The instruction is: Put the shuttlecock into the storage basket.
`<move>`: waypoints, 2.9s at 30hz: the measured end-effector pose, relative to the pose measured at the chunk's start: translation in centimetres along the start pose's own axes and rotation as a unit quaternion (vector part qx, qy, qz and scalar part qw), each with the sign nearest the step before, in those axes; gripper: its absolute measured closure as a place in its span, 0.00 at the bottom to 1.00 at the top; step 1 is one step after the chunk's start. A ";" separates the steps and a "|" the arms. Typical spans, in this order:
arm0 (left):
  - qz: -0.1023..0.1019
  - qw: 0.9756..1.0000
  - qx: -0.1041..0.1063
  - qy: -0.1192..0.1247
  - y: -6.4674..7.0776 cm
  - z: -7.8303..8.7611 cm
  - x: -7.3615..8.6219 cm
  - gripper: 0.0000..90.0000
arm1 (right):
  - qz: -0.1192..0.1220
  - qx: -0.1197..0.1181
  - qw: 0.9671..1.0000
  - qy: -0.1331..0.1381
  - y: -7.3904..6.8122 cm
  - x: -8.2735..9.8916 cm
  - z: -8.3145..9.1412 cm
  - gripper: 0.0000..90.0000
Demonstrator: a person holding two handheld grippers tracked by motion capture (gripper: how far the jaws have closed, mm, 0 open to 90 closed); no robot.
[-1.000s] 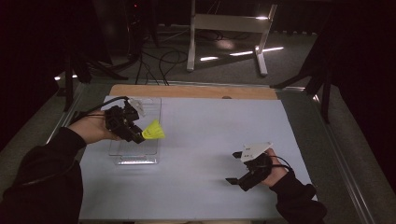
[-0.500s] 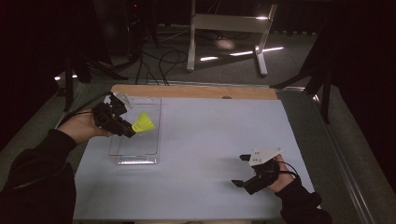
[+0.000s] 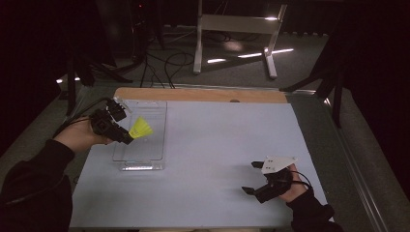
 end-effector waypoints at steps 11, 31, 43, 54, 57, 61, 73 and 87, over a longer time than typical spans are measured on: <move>0.063 0.998 0.000 0.018 -1.1 -1.4 1.0 0.73 | -0.001 0.007 1.000 0.004 0.0 0.4 -0.2 0.11; 0.113 0.993 0.011 0.017 -1.8 -4.6 2.9 0.73 | -0.013 0.002 1.000 0.004 0.0 0.9 -0.3 0.11; 0.118 0.993 0.010 0.011 -1.8 -6.4 2.7 0.73 | -0.012 -0.004 1.000 0.001 -0.2 1.1 -0.5 0.11; 0.116 0.993 0.013 -0.017 -2.1 -7.4 3.5 0.73 | -0.012 -0.005 1.000 -0.002 -0.2 1.2 -0.6 0.11; 0.115 0.993 0.015 -0.024 -2.1 -7.6 3.6 0.73 | -0.011 -0.006 1.000 -0.002 -0.2 1.2 -0.6 0.11; 0.109 0.994 0.009 -0.031 -2.1 -7.9 3.6 0.73 | -0.011 -0.006 1.000 -0.003 -0.2 1.2 -0.6 0.11; 0.112 0.992 0.017 -0.059 -1.9 -8.4 3.7 0.73 | -0.013 -0.007 1.000 -0.002 -0.2 1.2 -0.5 0.11; 0.117 0.992 -0.019 -0.042 -2.1 -6.8 2.5 0.46 | -0.015 -0.005 1.000 -0.001 -0.1 1.2 -0.4 0.11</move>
Point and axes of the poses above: each handheld gripper's, and its own axes: z roughly backward along the jaws, x roughly out of its underside, y roughly to its right, the point moved 9 cm from there along -z, roughly forward along the jaws, and after that the axes turned 7 degrees about -y, right-handed, at the moved point
